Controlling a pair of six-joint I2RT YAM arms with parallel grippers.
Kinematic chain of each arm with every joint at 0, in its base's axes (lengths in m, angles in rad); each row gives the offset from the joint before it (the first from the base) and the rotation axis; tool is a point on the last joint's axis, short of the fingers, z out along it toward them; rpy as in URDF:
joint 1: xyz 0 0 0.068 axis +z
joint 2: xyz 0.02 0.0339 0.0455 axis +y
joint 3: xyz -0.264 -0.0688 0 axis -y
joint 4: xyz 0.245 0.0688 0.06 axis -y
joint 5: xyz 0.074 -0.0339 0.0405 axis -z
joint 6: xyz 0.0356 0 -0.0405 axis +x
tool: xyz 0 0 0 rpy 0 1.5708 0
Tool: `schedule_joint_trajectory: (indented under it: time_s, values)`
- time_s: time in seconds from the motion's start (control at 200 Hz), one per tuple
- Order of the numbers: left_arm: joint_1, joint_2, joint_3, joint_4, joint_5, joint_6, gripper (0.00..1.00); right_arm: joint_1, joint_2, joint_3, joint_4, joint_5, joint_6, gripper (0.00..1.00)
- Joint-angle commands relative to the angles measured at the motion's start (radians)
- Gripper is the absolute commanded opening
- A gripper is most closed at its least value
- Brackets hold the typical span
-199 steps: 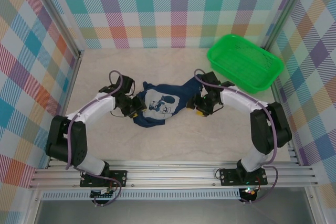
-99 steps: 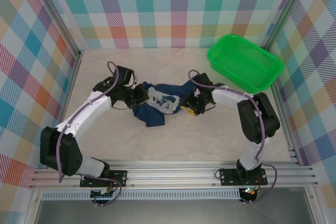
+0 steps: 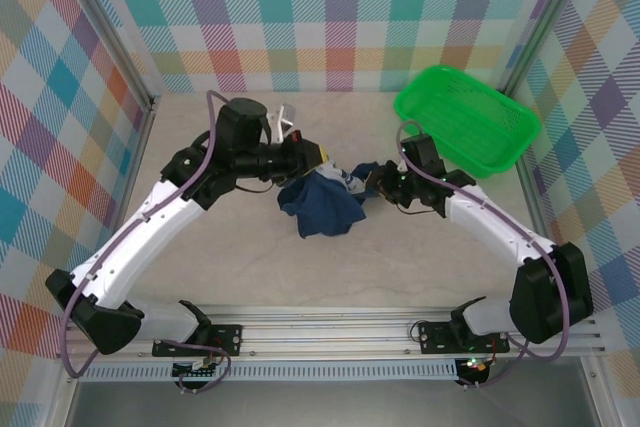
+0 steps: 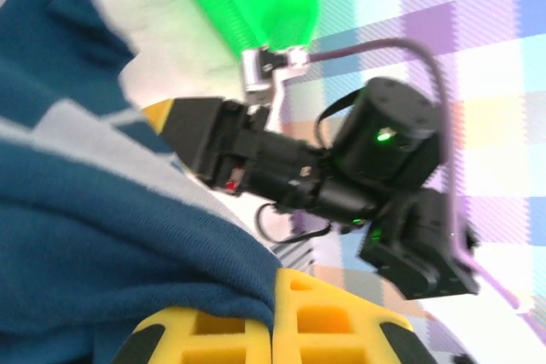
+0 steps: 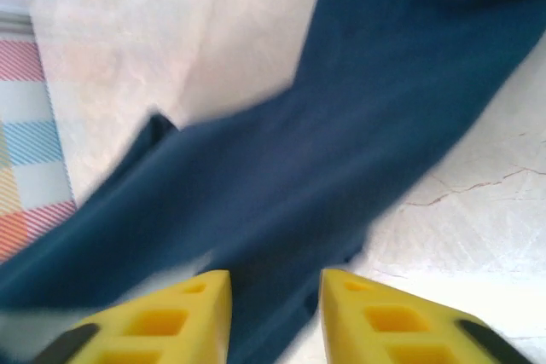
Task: Fold and stack the t-shirts
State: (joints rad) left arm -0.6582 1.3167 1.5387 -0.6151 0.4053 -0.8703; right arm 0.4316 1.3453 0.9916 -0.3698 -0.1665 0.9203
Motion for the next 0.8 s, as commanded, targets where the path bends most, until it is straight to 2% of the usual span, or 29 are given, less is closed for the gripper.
schedule_joint_trajectory:
  time_s: [0.0,0.135,0.22,0.29,0.315,0.345,0.385,0.42,0.445,0.5,0.605,0.685,0.8]
  values:
    - [0.039,-0.011,0.091,-0.024,-0.082,-0.072,0.00,-0.018,0.009,0.080,-0.018,0.056,-0.024,0.15]
    - [0.233,0.021,0.069,-0.122,-0.149,-0.175,0.00,-0.060,0.193,0.276,-0.107,0.011,-0.084,0.12]
    - [0.435,0.090,-0.016,-0.065,-0.080,-0.202,0.00,-0.071,0.323,0.397,-0.143,-0.025,-0.133,0.14]
    - [0.572,0.185,-0.060,-0.032,-0.060,-0.188,0.01,-0.070,0.393,0.478,-0.197,-0.022,-0.168,0.21]
    - [0.612,0.228,-0.064,-0.022,-0.047,-0.170,0.10,-0.070,0.404,0.489,-0.204,-0.021,-0.173,0.25]
    - [0.651,0.280,-0.055,-0.037,-0.042,-0.139,0.29,-0.068,0.406,0.492,-0.216,-0.019,-0.173,0.28]
    - [0.688,0.354,-0.027,-0.076,-0.036,-0.079,0.42,-0.065,0.400,0.483,-0.227,-0.025,-0.173,0.31]
    - [0.705,0.403,0.015,-0.150,-0.053,-0.015,0.52,-0.055,0.388,0.464,-0.231,-0.032,-0.178,0.33]
    - [0.707,0.427,0.054,-0.224,-0.106,0.030,0.57,-0.043,0.378,0.447,-0.240,-0.034,-0.186,0.34]
    - [0.697,0.433,0.082,-0.312,-0.180,0.103,0.63,-0.006,0.347,0.399,-0.260,-0.031,-0.204,0.37]
    - [0.656,0.288,-0.064,-0.323,-0.245,0.120,0.63,0.094,0.281,0.260,-0.251,-0.070,-0.212,0.44]
    - [0.616,0.157,-0.196,-0.398,-0.317,0.114,0.62,0.171,0.247,0.174,-0.235,-0.117,-0.213,0.49]
    - [0.600,-0.038,-0.458,-0.424,-0.307,0.086,0.56,0.269,0.257,0.129,-0.241,-0.122,-0.242,0.51]
